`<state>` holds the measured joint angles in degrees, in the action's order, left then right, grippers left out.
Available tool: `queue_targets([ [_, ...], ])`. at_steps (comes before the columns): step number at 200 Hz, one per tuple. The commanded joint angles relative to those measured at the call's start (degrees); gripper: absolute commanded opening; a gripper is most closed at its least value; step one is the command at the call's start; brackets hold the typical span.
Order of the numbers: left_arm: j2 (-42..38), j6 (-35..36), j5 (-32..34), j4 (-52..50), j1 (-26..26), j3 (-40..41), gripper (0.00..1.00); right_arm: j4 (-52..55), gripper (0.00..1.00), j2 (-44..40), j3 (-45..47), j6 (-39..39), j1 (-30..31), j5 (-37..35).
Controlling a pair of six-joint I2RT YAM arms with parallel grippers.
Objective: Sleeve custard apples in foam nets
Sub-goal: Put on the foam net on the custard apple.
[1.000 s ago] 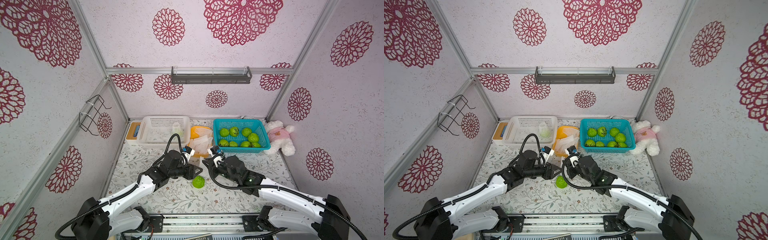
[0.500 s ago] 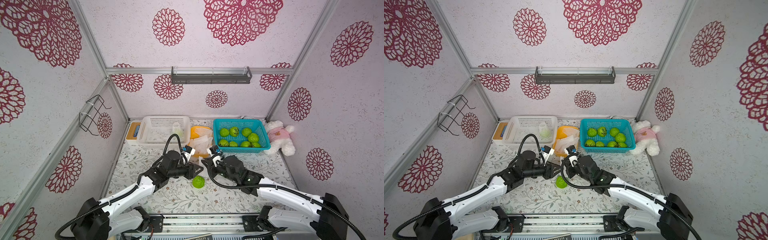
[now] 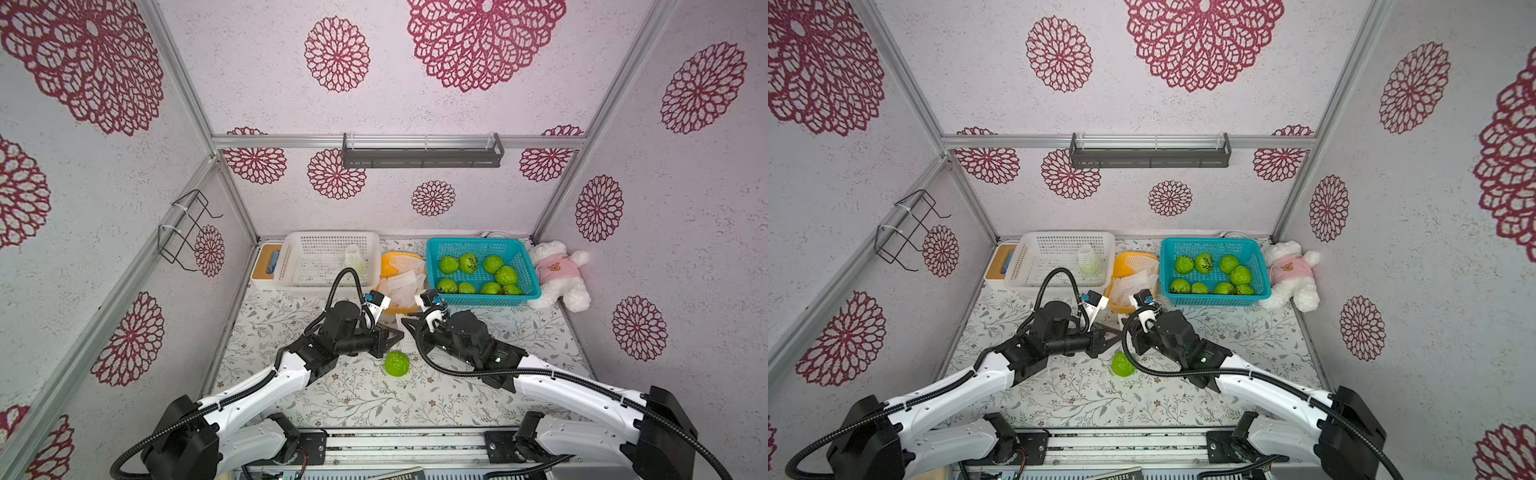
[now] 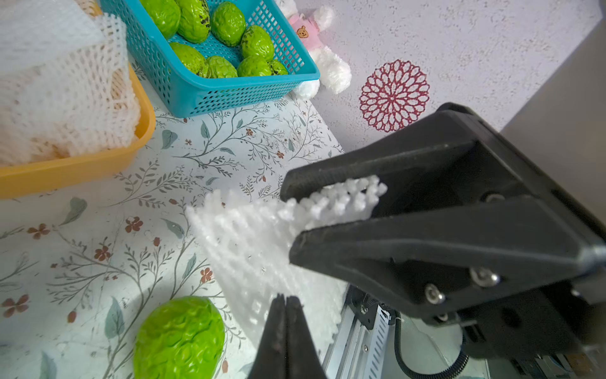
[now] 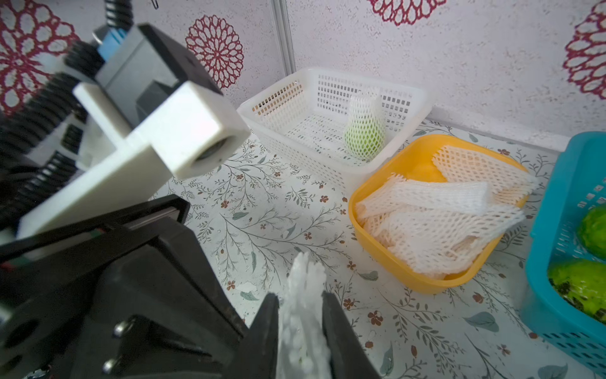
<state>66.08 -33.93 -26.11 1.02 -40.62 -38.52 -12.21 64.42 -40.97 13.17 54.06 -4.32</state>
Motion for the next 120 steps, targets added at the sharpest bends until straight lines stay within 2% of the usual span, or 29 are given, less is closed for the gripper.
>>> queue_targets([
  [1, -0.9, 0.0, 2.2, 0.6, -0.2, 0.8, 0.00, -1.9, 0.29, -0.8, 0.1, 0.5, 0.2, -1.5],
  [30, -2.1, 0.2, 5.7, -0.1, -0.2, 1.6, 0.00, -2.0, 0.27, -0.9, 0.5, 0.6, 0.2, -1.3],
  [60, -4.2, 0.2, 11.3, -1.6, -0.1, 3.0, 0.00, -2.0, 0.16, -0.2, 1.4, 0.4, 0.2, -0.5],
  [96, -4.8, 0.0, 14.1, -1.3, 0.3, 4.9, 0.00, -3.2, 0.15, 1.8, 2.1, -0.1, 0.2, -0.6],
  [120, -4.1, -0.4, 14.9, -0.5, 0.4, 5.9, 0.00, -4.8, 0.15, 3.9, 2.1, -0.3, 0.2, -3.2],
])
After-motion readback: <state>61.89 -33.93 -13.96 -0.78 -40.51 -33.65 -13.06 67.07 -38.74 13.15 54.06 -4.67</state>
